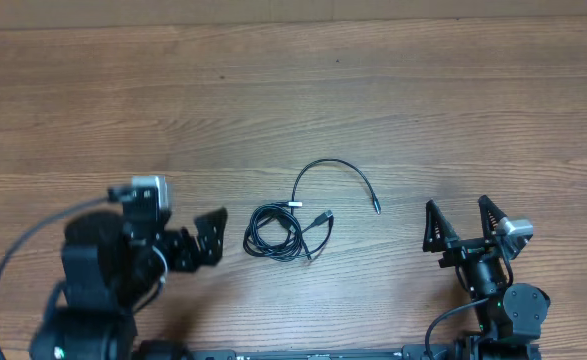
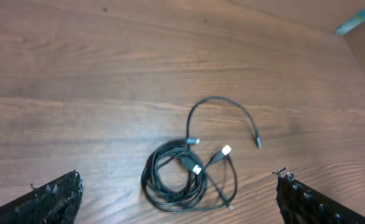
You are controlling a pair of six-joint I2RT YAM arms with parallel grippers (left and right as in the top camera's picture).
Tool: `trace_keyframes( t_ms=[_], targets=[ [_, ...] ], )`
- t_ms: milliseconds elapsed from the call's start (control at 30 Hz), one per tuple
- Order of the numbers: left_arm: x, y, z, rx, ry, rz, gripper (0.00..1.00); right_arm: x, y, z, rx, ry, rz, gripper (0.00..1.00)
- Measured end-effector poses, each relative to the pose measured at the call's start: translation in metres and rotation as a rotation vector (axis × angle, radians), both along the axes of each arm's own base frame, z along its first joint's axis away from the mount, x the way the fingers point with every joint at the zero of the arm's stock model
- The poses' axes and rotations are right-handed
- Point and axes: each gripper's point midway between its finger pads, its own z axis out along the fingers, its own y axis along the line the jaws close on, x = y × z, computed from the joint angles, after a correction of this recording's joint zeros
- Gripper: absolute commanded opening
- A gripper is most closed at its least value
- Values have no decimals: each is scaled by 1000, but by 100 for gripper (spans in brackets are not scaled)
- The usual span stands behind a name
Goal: Untangle cables
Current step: 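Raise the left arm and move its gripper toward the cable bundle, then lower the left gripper onto the coiled cables and grasp them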
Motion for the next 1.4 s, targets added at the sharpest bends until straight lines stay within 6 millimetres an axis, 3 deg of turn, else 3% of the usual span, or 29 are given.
trace_keyframes(
  t_ms=[100,400,500,833,1033,1200,1400],
  targets=[
    [9,-8,5,-27,30,-38,100,0,0,0,0,-1,0,100],
    [11,-35,-36,-145,289,-154,99,0,0,0,0,-1,0,100],
    [13,-35,-52,-149,372,-148,90,0,0,0,0,-1,0,100],
    [7,-18,-113,-93,704,-8,79,0,0,0,0,0,0,100],
    [4,-24,-134,-83,833,72,84,0,0,0,0,0,0,100],
    [-7,-30,-152,-10,948,191,100,0,0,0,0,0,0,100],
    [-12,-36,-169,37,1014,364,100,0,0,0,0,-1,0,100]
  ],
)
